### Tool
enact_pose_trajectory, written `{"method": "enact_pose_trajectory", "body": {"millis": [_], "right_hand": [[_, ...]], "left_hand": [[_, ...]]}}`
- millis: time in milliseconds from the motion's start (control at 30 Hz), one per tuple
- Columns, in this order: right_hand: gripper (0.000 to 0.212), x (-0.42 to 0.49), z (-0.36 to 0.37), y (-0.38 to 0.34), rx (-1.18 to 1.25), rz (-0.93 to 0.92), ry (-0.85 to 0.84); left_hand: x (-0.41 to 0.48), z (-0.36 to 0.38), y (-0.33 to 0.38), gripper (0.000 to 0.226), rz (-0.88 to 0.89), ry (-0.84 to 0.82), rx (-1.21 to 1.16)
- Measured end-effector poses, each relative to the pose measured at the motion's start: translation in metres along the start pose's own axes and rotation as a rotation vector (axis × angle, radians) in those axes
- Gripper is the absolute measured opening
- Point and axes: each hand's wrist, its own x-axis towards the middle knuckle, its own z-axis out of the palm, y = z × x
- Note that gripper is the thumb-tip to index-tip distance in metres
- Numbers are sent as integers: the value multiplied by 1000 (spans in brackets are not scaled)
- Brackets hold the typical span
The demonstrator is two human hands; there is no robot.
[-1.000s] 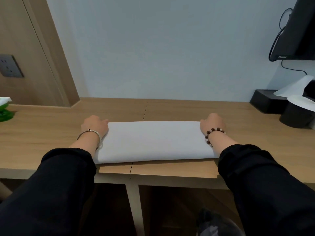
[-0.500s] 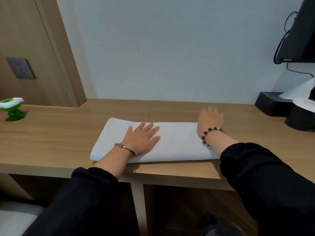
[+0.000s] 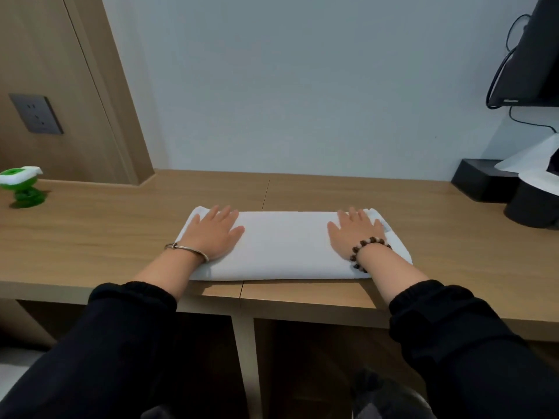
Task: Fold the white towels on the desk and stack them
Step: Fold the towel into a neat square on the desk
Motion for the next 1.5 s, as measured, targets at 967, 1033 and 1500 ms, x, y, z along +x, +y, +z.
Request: {"method": "enact_pose_trajectory", "body": {"millis": [967,1033,1500], "right_hand": [[58,-15,-11,-51,-80,-20,-96],[58,-4,-6,-72,-65,-65,-71],[58,3,8,-82,-2,-161,-62]], "left_hand": [[-19,-10,23,53,0,78,-59],[-12,-12,27,46,16,199,-4],[-6,-2,26,65,30,59,-84]]}}
